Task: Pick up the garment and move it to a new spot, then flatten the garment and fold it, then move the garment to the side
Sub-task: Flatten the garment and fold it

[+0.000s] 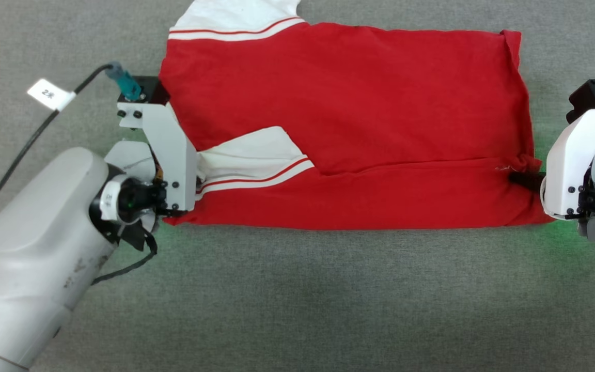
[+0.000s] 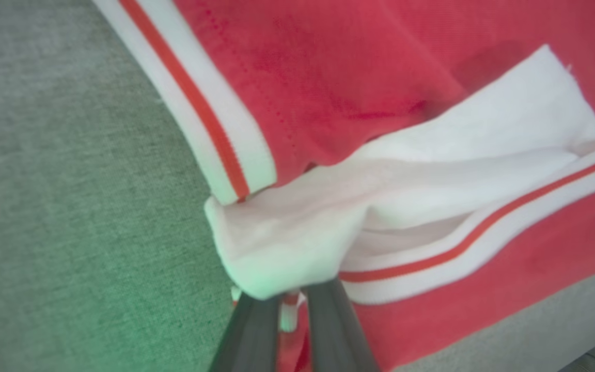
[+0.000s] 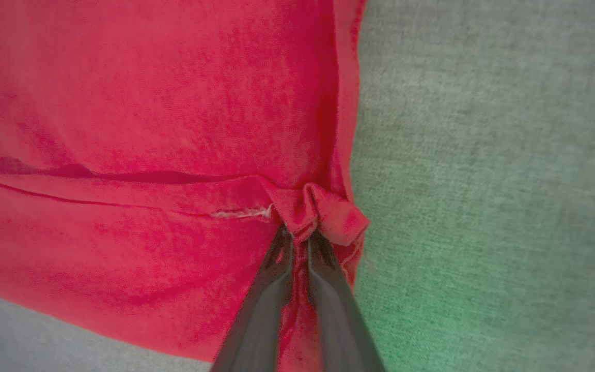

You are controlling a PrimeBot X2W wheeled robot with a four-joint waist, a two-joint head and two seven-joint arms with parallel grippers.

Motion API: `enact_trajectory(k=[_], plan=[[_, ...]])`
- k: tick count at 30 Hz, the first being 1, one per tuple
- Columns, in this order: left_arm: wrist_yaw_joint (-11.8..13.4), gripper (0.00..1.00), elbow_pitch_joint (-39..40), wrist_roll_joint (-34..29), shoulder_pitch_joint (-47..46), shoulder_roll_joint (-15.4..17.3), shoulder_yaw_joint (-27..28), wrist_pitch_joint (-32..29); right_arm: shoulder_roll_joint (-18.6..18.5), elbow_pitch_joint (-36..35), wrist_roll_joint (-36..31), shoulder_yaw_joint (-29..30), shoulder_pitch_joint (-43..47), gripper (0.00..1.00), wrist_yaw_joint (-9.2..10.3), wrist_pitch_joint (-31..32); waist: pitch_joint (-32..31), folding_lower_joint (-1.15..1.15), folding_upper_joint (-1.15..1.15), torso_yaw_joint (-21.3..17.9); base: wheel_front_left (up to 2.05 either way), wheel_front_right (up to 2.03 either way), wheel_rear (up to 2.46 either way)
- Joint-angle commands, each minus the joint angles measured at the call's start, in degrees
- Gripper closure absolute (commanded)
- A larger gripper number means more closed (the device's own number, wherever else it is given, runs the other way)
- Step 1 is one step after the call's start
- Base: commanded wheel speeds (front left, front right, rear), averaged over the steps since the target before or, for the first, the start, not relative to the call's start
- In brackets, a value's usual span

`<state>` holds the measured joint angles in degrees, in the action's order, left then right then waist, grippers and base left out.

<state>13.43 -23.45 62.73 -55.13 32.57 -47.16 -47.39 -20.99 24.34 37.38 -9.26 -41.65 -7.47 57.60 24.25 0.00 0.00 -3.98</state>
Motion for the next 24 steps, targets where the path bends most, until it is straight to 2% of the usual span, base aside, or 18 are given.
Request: enact_trajectory(k=[1,7,16,24], plan=[[0.5,1.00,-2.2,0.1,2.8,0.0,-1.2,-0.5,1.1,1.5,0.6,-0.9,1.7,1.00,-0.04,0.5,-0.2,0.00,0.00,0.0,0.00,0.00,0.00],[1.4,1.00,-0.8,1.0,2.9,1.8,-0.3,-1.7,-1.4,1.1,1.5,0.5,1.6,1.00,-0.02,0.6,-1.3,0.00,0.00,0.2,0.00,0.00,0.00],[3.2,1.00,3.1,1.6,2.9,4.6,0.4,-4.1,-3.1,-0.9,3.0,0.8,1.5,1.00,0.01,3.2,-3.5,0.00,0.00,0.4,0.00,0.00,0.00],[6.5,1.00,9.6,1.7,4.0,8.3,0.3,-7.3,-4.6,-4.9,4.3,0.4,2.8,1.00,0.01,7.2,-5.9,0.00,0.00,0.7,0.00,0.00,0.00]])
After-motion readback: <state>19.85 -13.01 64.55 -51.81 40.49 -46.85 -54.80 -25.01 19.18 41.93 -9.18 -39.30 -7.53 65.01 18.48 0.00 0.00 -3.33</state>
